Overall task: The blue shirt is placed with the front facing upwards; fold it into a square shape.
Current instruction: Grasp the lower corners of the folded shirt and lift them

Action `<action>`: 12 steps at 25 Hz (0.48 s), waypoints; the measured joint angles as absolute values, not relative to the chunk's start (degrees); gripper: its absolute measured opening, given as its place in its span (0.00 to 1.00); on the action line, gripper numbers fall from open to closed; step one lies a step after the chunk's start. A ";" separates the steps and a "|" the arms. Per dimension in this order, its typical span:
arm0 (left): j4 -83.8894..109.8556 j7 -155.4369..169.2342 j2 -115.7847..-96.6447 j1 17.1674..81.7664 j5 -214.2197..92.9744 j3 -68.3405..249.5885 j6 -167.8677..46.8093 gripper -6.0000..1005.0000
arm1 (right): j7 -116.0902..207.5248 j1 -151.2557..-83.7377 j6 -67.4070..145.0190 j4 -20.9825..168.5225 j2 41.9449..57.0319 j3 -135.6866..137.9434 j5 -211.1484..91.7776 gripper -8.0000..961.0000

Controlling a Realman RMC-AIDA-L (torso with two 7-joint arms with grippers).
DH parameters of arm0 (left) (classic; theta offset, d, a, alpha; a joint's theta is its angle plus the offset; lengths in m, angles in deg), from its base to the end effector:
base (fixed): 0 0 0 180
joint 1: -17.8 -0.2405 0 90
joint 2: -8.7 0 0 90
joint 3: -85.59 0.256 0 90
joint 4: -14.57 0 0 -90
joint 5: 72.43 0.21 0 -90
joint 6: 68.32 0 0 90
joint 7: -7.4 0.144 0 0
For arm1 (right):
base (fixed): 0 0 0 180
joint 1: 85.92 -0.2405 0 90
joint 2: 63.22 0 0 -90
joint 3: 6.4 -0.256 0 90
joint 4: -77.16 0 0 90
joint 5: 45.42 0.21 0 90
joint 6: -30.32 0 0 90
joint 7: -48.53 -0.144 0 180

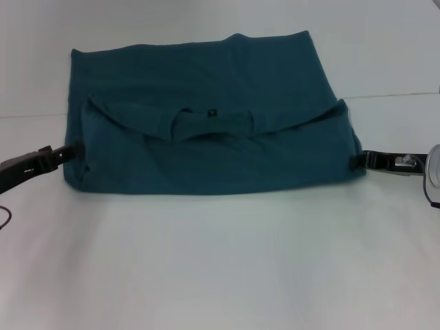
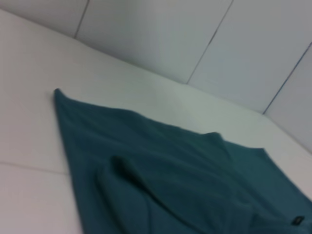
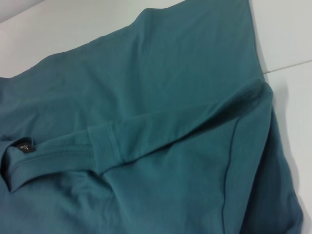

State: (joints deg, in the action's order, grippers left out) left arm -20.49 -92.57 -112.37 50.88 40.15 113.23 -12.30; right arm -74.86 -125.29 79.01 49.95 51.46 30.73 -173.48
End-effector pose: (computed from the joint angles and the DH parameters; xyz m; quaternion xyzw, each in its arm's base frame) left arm -0.3147 0.3931 0.0264 -0.7508 -0.4804 -0.2704 0.3639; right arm 0.3221 0.4147 0.0190 -0.7376 0.5699 0.1469 0.3311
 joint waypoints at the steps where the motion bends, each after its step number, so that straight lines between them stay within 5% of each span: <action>1: -20.47 -92.51 -112.47 50.74 40.57 113.27 -12.83 0.77 | -74.84 -125.26 79.04 49.93 51.47 30.72 -173.47 0.05; 12: -20.12 -91.49 -114.09 50.91 41.62 121.88 -16.88 0.76 | -74.64 -124.70 80.14 49.66 51.22 30.68 -172.05 0.05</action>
